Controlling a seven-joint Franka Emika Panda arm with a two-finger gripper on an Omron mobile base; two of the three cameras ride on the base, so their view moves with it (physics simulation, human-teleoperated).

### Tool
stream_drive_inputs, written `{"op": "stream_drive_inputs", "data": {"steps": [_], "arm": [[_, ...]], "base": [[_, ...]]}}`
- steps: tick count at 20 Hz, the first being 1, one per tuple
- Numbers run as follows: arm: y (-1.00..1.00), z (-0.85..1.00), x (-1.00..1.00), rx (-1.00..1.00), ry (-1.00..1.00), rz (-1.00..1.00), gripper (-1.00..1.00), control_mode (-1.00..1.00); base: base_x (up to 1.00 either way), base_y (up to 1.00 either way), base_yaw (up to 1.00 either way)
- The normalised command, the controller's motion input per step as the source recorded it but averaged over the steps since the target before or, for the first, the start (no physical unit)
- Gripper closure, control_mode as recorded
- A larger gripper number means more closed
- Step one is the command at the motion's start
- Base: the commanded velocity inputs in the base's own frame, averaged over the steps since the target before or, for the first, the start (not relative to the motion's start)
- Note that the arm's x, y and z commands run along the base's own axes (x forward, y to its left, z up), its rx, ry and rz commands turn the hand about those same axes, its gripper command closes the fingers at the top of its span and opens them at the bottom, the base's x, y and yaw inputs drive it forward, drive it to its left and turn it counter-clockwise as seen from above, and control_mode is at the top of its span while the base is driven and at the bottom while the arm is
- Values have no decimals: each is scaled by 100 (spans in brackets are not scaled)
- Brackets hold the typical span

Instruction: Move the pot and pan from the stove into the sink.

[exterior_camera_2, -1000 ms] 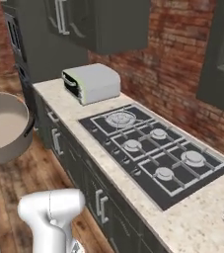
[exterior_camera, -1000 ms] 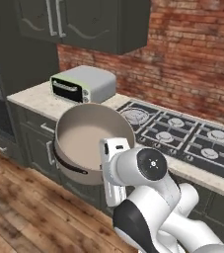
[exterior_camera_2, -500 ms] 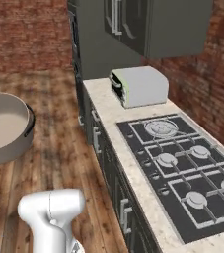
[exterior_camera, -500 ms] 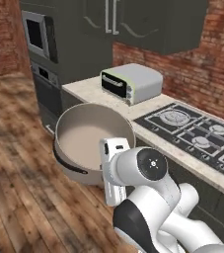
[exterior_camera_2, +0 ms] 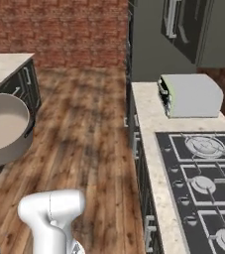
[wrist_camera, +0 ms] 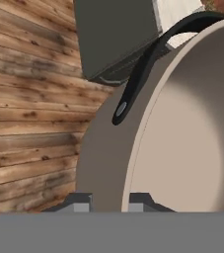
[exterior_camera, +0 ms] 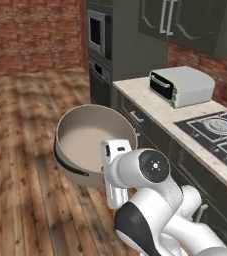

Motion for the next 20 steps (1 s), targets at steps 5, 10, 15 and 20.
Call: {"op": "stream_drive_inputs", "data": {"steps": [5,10,15,20], "arm": [[0,0,0,0,0,0,100,100],[0,0,0,0,0,0,100,100],[0,0,0,0,0,0,100,100],[0,0,0,0,0,0,100,100]], "base": [[-3,-10,48],[0,-7,48],[0,-6,49],[0,-5,49]]}}
